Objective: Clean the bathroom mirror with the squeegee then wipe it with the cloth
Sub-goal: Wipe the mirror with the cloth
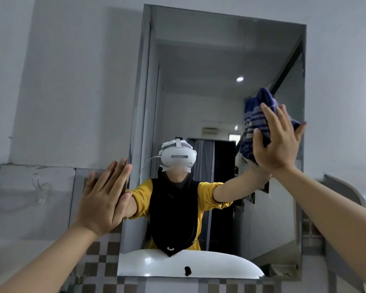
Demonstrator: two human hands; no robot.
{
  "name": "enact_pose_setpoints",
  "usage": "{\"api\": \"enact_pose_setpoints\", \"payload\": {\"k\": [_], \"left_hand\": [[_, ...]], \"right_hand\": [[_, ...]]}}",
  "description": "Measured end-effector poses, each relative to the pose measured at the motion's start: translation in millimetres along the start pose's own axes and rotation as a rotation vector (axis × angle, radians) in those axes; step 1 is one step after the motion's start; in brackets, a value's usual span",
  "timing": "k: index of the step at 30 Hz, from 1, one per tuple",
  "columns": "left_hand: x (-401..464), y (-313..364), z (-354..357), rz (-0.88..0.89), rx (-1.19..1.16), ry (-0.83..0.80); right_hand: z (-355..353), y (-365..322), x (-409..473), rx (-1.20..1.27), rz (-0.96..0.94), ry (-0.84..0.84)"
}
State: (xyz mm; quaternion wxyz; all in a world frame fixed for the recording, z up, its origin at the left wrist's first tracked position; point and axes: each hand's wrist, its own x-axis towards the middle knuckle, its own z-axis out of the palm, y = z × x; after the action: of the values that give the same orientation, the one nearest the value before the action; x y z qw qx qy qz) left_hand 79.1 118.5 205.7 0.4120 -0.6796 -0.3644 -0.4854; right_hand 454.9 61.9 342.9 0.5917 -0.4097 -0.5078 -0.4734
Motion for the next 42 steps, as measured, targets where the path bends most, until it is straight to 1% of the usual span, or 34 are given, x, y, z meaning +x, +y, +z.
{"api": "enact_pose_setpoints", "payload": {"k": [2, 5, 8, 10, 12, 16, 21, 27, 30, 34, 37, 42], "left_hand": [[0, 0, 1, -0.005, -0.001, -0.012], [-1, 1, 1, -0.019, 0.014, -0.023], [-2, 3, 1, -0.036, 0.036, -0.05], [-8, 3, 1, -0.059, 0.037, -0.087], [-15, 5, 0, -0.082, 0.03, -0.127], [-23, 9, -6, -0.1, 0.015, -0.207], [-43, 15, -7, -0.094, -0.096, -0.264], [-60, 12, -3, -0.052, -0.07, -0.265], [-64, 6, -1, -0.023, -0.046, -0.26], [-62, 4, 1, -0.01, -0.009, -0.253], [-62, 5, 1, -0.013, -0.019, -0.251], [-63, 7, -1, -0.046, -0.023, -0.248]], "right_hand": [[-6, 13, -6, -0.019, 0.113, 0.026], [-11, 18, -14, -0.018, 0.363, 0.057], [-5, 0, -26, -0.022, 0.613, 0.149], [2, -20, -37, -0.029, 0.678, 0.18], [10, -43, -48, -0.013, 0.614, 0.144], [29, -97, -54, 0.051, 0.375, 0.07], [49, -173, -49, 0.138, 0.222, -0.043], [68, -229, -61, 0.187, -0.175, -0.205], [67, -231, -69, 0.185, -0.337, -0.267], [60, -208, -73, 0.142, -0.535, -0.3], [49, -183, -75, 0.114, -0.569, -0.308], [26, -131, -78, 0.069, -0.541, -0.283]]}}
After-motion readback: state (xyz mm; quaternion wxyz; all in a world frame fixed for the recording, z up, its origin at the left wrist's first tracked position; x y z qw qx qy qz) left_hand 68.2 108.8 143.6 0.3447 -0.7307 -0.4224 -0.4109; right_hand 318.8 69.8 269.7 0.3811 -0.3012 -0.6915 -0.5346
